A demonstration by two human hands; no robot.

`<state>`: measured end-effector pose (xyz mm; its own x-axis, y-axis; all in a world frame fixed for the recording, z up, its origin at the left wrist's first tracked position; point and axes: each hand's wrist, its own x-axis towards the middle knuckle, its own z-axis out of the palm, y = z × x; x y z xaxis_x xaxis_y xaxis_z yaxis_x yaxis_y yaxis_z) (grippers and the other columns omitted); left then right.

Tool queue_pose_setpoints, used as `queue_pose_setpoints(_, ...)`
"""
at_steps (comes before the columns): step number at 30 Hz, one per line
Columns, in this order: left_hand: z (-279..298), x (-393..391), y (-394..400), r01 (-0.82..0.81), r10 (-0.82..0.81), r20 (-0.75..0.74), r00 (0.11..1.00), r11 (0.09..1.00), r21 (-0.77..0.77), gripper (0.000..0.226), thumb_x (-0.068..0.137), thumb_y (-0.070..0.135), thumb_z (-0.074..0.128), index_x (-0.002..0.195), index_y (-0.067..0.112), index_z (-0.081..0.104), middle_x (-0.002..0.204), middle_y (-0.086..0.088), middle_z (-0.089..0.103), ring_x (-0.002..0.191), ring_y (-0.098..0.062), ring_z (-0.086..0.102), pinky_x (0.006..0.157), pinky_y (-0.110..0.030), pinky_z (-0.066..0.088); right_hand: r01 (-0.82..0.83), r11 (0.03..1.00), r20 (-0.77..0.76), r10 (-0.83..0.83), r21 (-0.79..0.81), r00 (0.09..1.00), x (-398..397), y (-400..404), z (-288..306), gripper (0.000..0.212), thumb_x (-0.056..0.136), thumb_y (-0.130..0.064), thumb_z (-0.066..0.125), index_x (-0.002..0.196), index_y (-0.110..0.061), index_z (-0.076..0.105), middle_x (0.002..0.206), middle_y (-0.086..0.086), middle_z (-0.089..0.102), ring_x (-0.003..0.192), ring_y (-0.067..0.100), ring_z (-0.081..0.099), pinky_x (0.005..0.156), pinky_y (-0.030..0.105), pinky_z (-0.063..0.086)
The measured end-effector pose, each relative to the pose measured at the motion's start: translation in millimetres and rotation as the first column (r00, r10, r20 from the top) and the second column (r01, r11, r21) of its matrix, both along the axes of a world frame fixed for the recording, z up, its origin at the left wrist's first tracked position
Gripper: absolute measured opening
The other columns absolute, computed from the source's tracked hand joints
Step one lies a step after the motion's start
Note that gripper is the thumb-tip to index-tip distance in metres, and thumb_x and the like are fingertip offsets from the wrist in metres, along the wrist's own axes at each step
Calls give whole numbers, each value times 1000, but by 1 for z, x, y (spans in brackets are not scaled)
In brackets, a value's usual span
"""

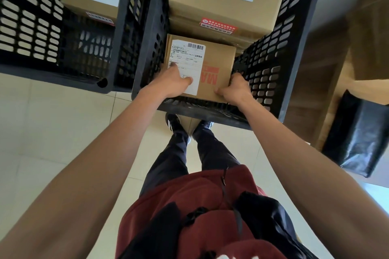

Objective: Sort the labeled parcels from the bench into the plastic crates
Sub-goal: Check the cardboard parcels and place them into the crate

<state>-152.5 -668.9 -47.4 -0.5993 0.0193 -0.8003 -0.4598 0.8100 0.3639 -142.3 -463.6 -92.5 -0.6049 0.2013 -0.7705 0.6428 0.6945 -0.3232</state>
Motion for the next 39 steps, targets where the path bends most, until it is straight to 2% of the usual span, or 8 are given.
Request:
queue_pose_setpoints(7, -20, -4, 1, 75, -68, 55, 996, 987, -144, 84, 104, 48, 52, 166, 14, 8, 171, -21, 2, 155, -43, 14, 126, -57, 22, 9, 1000, 15, -9, -12, 1000, -3, -6, -5, 69, 87, -24, 84, 142, -7, 46, 141, 15, 58, 128, 32, 59, 105, 44, 54)
queue_pose_setpoints(12, -22, -1, 4, 205, -195, 70, 978, 958, -199, 79, 105, 50, 48, 165, 13, 14, 169, -28, -8, 154, -48, 18, 123, -57, 30, -9, 1000, 8, 9, 2, 1000, -3, -6, -9, 67, 89, -25, 83, 141, -6, 47, 139, 16, 57, 126, 33, 60, 103, 45, 55)
queue_pose_setpoints(16, -16, 3, 1, 296, -290, 60, 955, 924, -244, 66, 103, 52, 47, 153, 9, 42, 166, -28, 19, 145, -46, 37, 113, -57, 42, -26, 1000, -11, 26, -1, 1000, 0, -5, -12, 65, 89, -29, 83, 139, -6, 48, 139, 17, 57, 123, 33, 61, 102, 45, 55)
queue_pose_setpoints(20, -3, 11, 5, 358, -374, -21, 927, 902, -243, 51, 105, 48, 46, 136, 10, 60, 135, -16, 57, 112, -33, 55, 87, -42, 47, -55, 998, -13, 56, 13, 998, -1, -9, -12, 65, 90, -30, 81, 140, -4, 47, 138, 18, 57, 124, 34, 61, 100, 42, 55)
queue_pose_setpoints(27, 12, 11, 2, 345, -350, 7, 937, 919, -188, 47, 105, 43, 48, 139, 13, 57, 137, -11, 59, 110, -31, 59, 84, -39, 50, -96, 995, -3, 96, 9, 995, 0, -9, -8, 61, 93, -31, 77, 140, -6, 48, 137, 17, 58, 123, 34, 61, 100, 44, 56)
queue_pose_setpoints(32, 39, 17, -3, 258, -277, -147, 949, 956, -138, 45, 107, 42, 47, 141, 14, 58, 142, -8, 60, 113, -30, 61, 88, -40, 52, -107, 994, -43, 106, -10, 993, 2, -1, 12, 45, 95, -28, 67, 137, -14, 58, 131, 13, 65, 116, 31, 64, 92, 37, 56)
queue_pose_setpoints(35, 61, 28, -9, 166, -139, -331, 933, 985, 56, 49, 108, 39, 49, 154, 22, 49, 157, 1, 50, 140, -21, 49, 113, -46, 44, -117, 993, -157, 113, -19, 981, 10, 3, 43, 41, 100, -25, 63, 139, -15, 60, 133, 10, 67, 121, 29, 64, 90, 31, 50)
queue_pose_setpoints(39, 74, 46, -26, 55, 108, -495, 862, 951, 304, 43, 106, 29, 54, 148, 23, 56, 144, 11, 60, 129, -7, 57, 110, -45, 49, -91, 994, -338, 69, -52, 939, 34, 12, 91, 45, 104, -27, 61, 147, -17, 55, 141, 5, 64, 127, 21, 61, 101, 30, 48)
